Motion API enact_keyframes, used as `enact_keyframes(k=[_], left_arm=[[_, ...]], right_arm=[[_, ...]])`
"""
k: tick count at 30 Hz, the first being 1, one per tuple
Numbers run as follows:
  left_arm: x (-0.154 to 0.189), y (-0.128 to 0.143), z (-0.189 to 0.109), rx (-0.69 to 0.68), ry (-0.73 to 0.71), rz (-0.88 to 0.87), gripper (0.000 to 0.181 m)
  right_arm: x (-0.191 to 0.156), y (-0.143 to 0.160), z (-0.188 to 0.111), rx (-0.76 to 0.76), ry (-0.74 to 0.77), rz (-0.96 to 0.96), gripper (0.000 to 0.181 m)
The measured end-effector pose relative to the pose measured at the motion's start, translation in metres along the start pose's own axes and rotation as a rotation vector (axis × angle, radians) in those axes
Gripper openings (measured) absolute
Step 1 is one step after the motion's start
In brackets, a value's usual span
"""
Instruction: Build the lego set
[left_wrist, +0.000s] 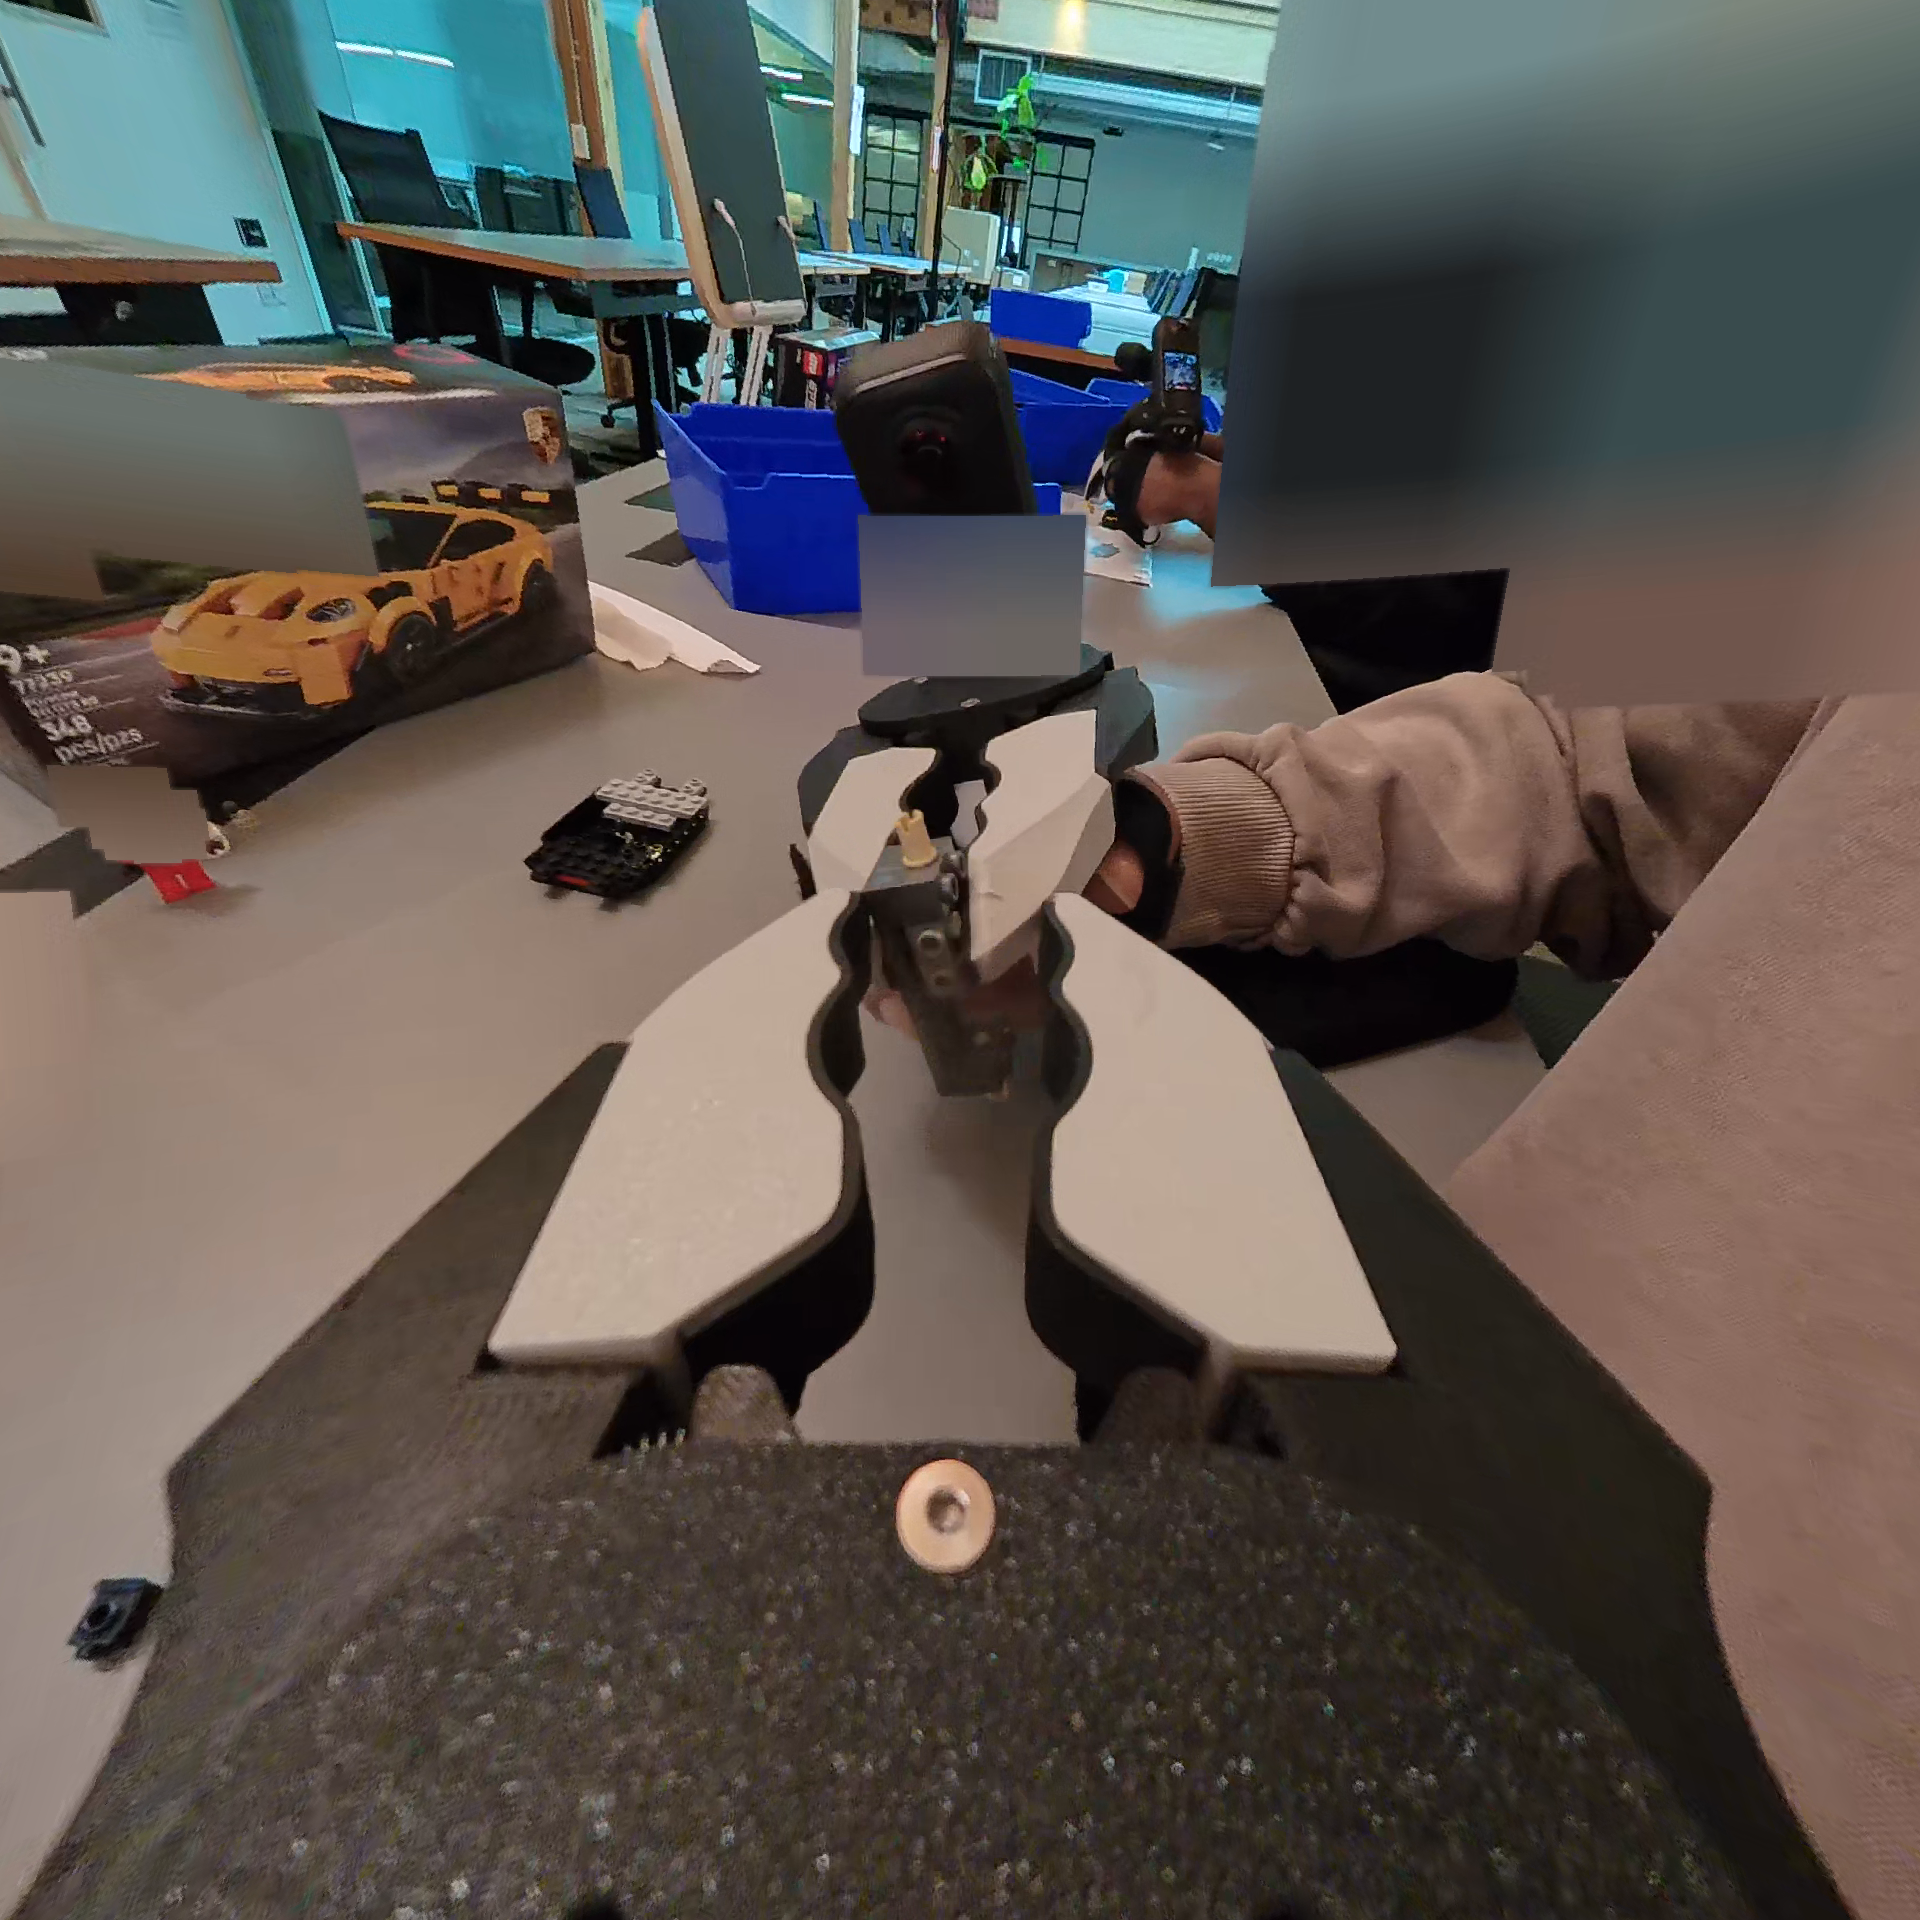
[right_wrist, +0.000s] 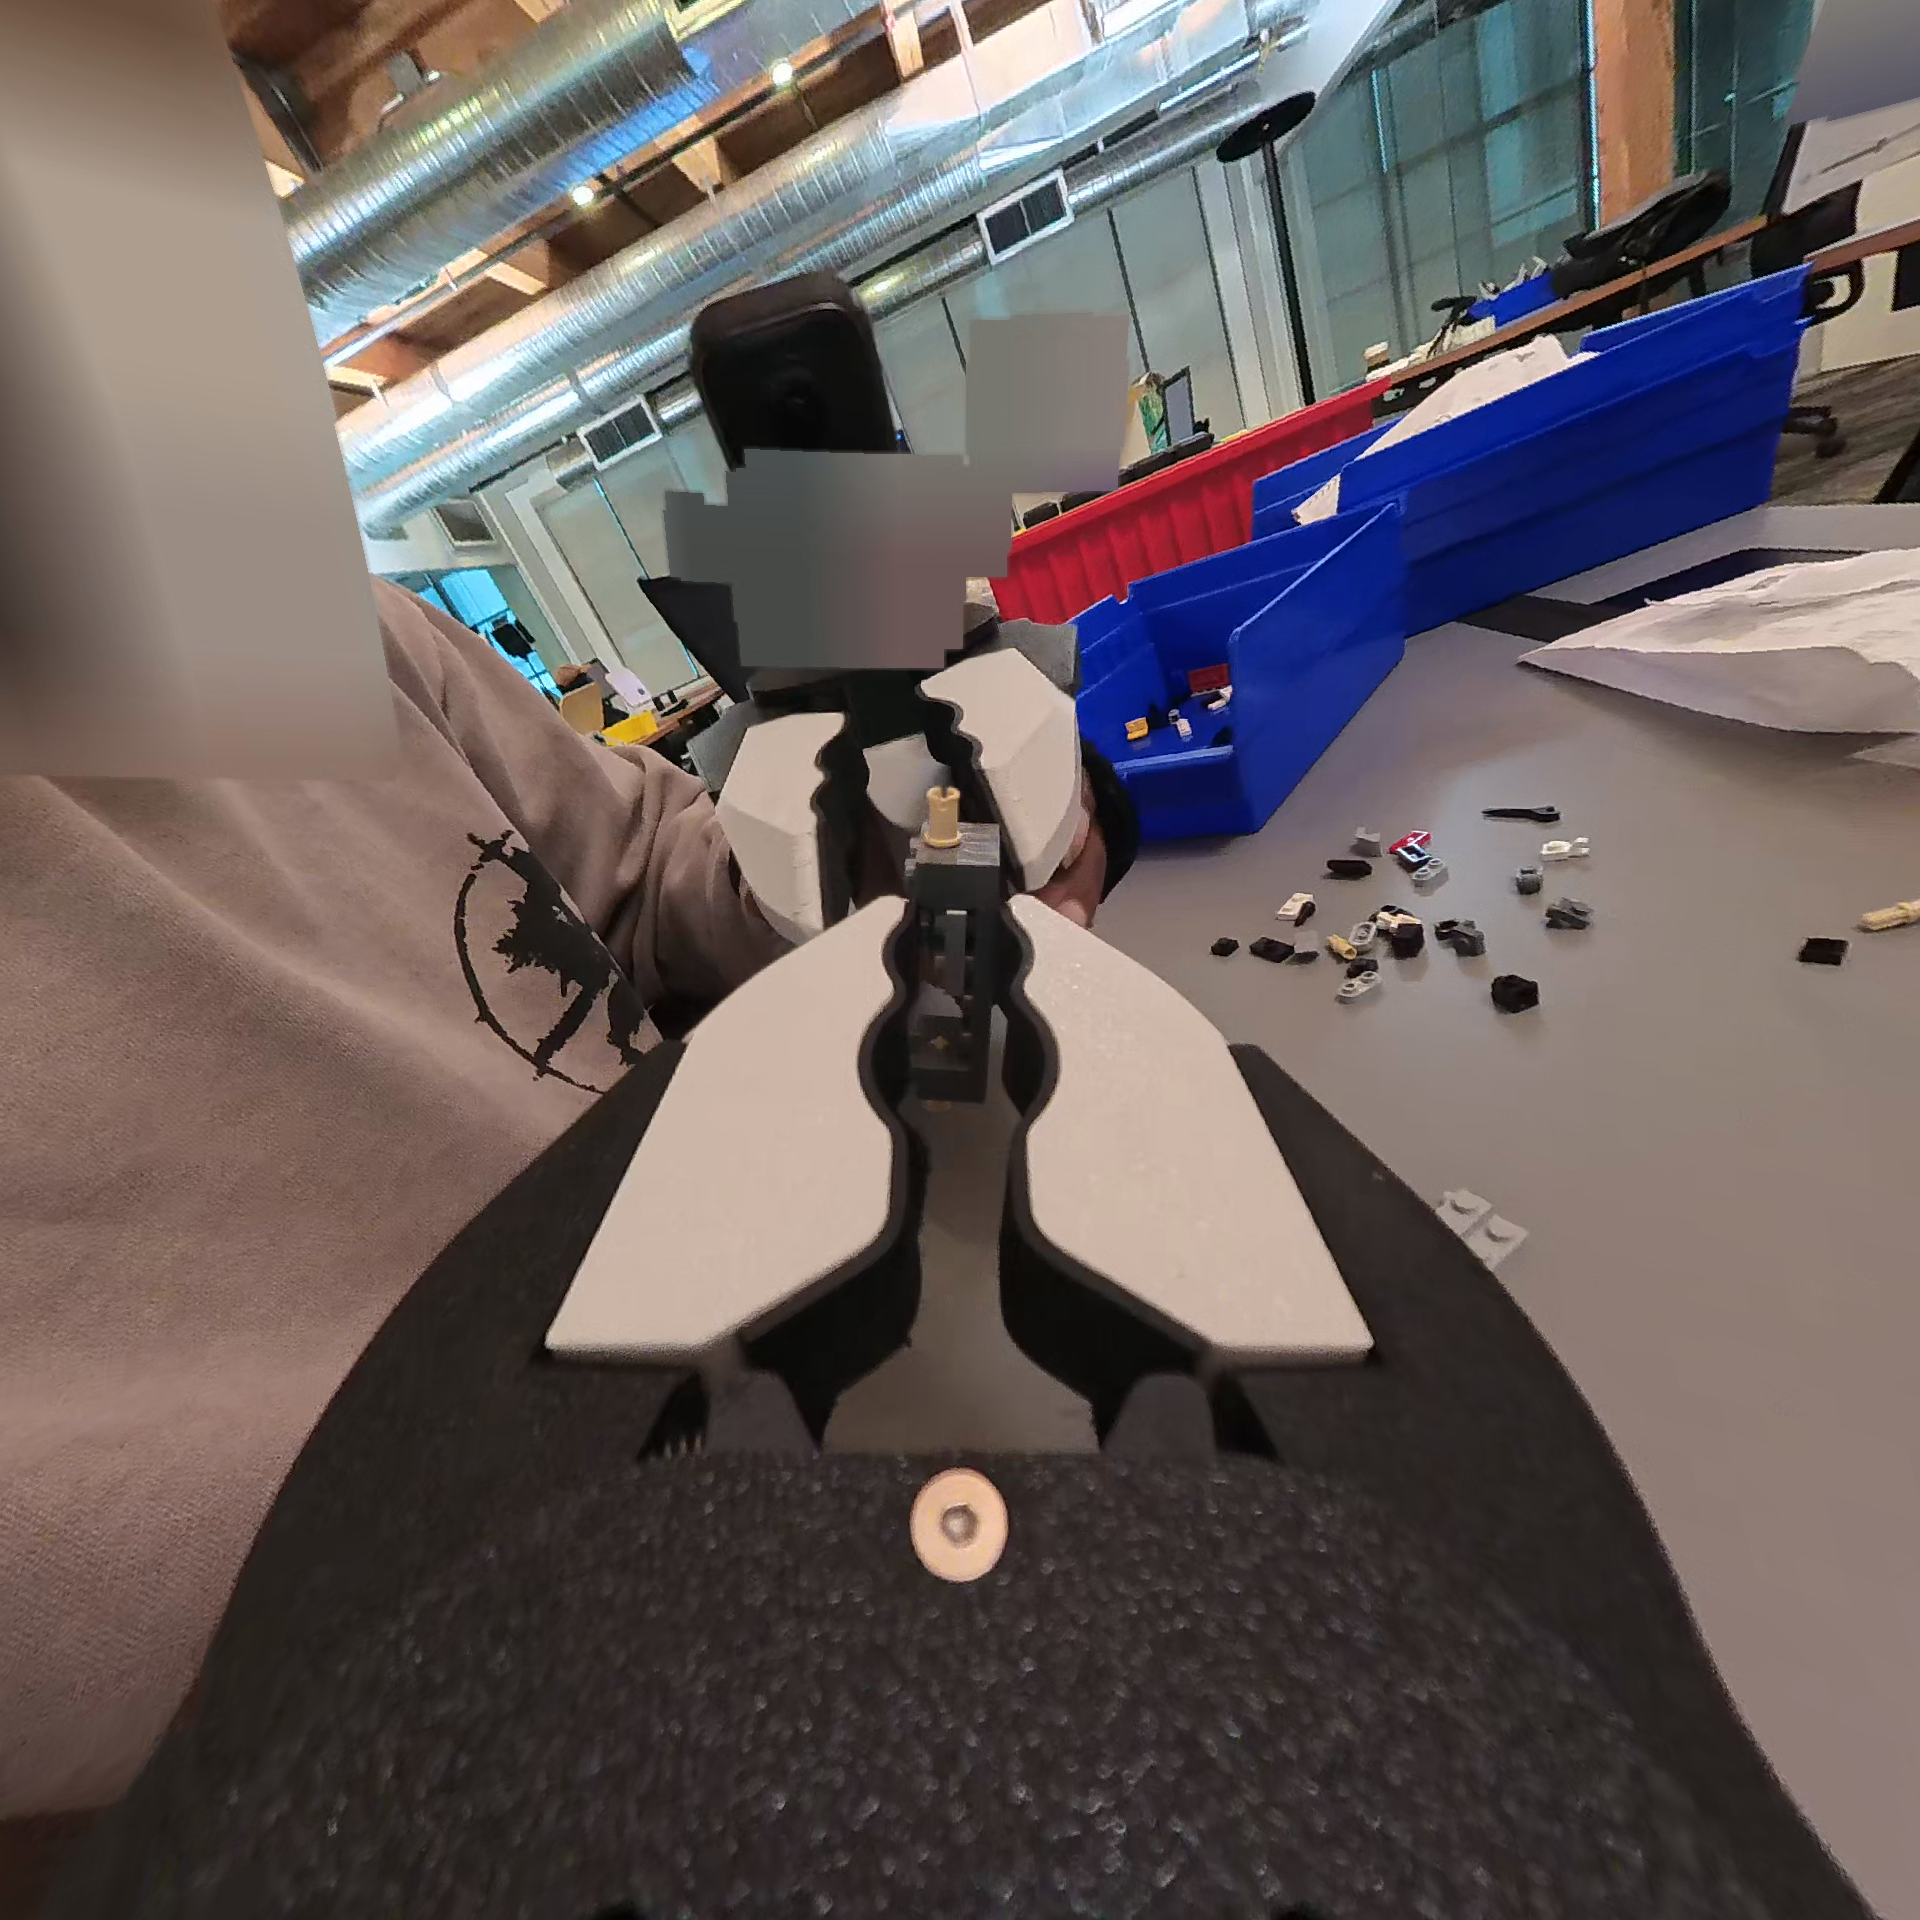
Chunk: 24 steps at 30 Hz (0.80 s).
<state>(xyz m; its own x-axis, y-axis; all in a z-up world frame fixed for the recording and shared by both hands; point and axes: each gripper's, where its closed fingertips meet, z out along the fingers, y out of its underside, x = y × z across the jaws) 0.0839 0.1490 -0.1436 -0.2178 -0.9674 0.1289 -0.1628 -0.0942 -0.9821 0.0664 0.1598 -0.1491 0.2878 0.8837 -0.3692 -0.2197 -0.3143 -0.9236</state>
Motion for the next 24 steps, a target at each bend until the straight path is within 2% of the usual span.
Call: enact_keyframes(k=[4,13,24], left_arm=[[0.001,0.000,0.000,0.006,0.025,-0.061,0.027],[0.007,-0.002,0.000,-0.005,0.015,-0.017,0.027],[0.009,-0.005,-0.002,0.026,0.047,-0.064,0.020]], right_arm=[[-0.001,0.002,0.000,-0.013,0.008,-0.041,0.013],[-0.007,0.001,-0.001,-0.002,-0.013,-0.059,0.013],[-0.011,0.000,0.001,-0.008,-0.014,-0.082,0.011]])
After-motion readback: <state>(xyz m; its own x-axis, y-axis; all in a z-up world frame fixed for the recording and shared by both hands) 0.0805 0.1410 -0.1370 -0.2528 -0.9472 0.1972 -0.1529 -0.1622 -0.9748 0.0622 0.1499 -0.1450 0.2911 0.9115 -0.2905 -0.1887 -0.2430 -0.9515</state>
